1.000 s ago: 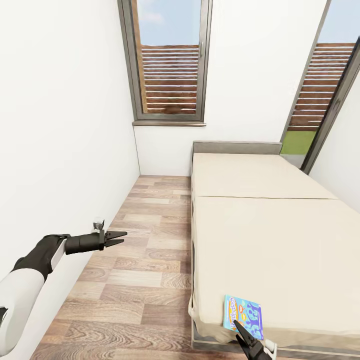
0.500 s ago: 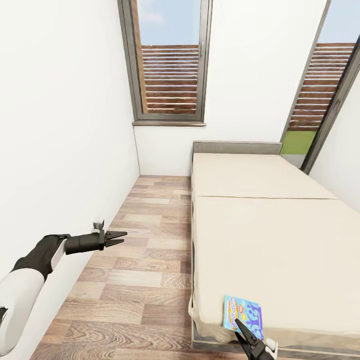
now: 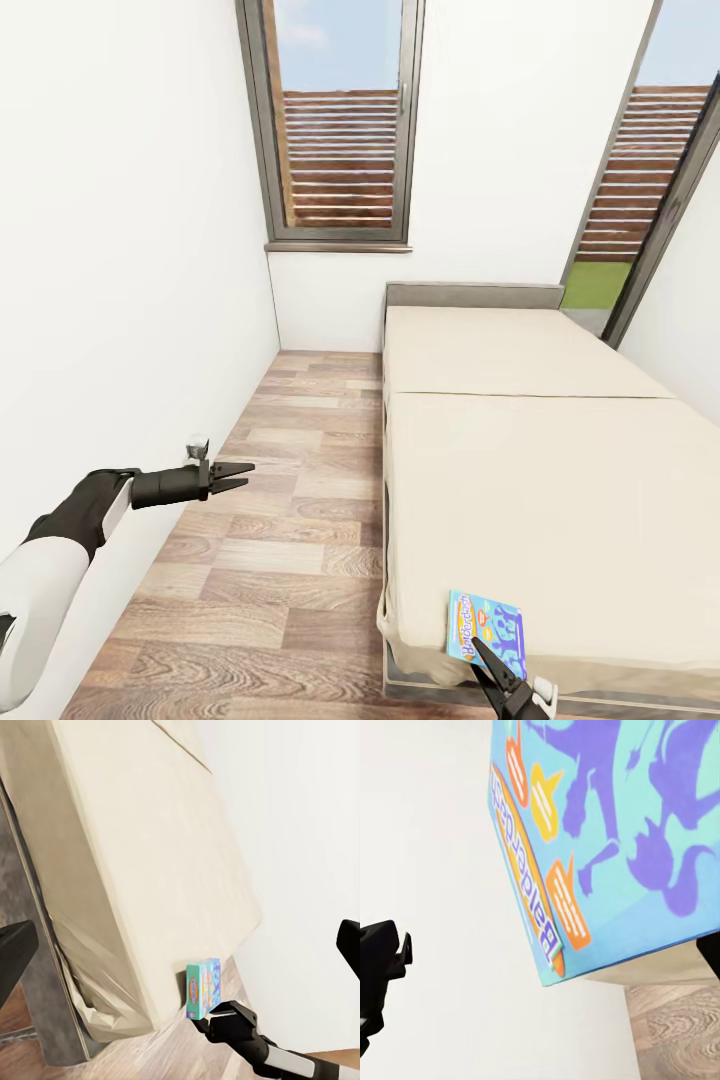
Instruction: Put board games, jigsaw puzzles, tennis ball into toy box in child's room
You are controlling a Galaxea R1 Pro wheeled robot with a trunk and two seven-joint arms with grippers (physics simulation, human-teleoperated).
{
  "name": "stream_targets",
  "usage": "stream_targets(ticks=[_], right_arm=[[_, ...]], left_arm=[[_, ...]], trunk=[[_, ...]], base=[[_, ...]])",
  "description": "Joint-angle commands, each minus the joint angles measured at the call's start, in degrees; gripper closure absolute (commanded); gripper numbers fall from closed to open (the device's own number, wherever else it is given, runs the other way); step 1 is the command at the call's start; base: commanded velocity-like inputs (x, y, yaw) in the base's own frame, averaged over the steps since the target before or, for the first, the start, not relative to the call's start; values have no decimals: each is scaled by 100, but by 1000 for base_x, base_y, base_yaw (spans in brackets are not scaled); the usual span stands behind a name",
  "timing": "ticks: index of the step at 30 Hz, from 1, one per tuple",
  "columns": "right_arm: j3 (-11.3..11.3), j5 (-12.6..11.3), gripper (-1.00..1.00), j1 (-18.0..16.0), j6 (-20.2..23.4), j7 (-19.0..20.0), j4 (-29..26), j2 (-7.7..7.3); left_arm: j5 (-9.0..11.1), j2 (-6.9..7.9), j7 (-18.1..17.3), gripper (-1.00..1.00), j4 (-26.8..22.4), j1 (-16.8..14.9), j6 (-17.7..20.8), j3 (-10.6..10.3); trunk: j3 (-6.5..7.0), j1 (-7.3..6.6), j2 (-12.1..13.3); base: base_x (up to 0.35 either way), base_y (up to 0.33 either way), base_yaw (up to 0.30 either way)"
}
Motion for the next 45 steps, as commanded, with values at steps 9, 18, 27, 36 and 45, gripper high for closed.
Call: stream_targets(ticks=[9,18,27,36,45], right_arm=[[-81,-86,-100,-6,-3,22,-380,-9],[-85,-87,-100,9,-11,24,-373,-43],[-85,-87,-100,11,-15,16,-365,-60],[-85,-87,-100,12,-15,15,-364,-59],[-85,-87,-100,12,-15,15,-364,-58]], left_arm=[[8,5,-16,-100,0,-3,60,5],[12,-1,-16,-100,0,-3,60,5],[13,-2,-8,-100,0,-3,60,2],[13,-7,-7,-100,0,-3,60,3],[13,-11,-7,-100,0,-3,59,2]], trunk=[[-4,-1,-2],[-4,-1,-2],[-4,-1,-2],[-4,-1,-2],[-4,-1,-2]], base=[[0,0,0],[0,0,0],[0,-76,0],[0,-43,0],[0,-49,0]])
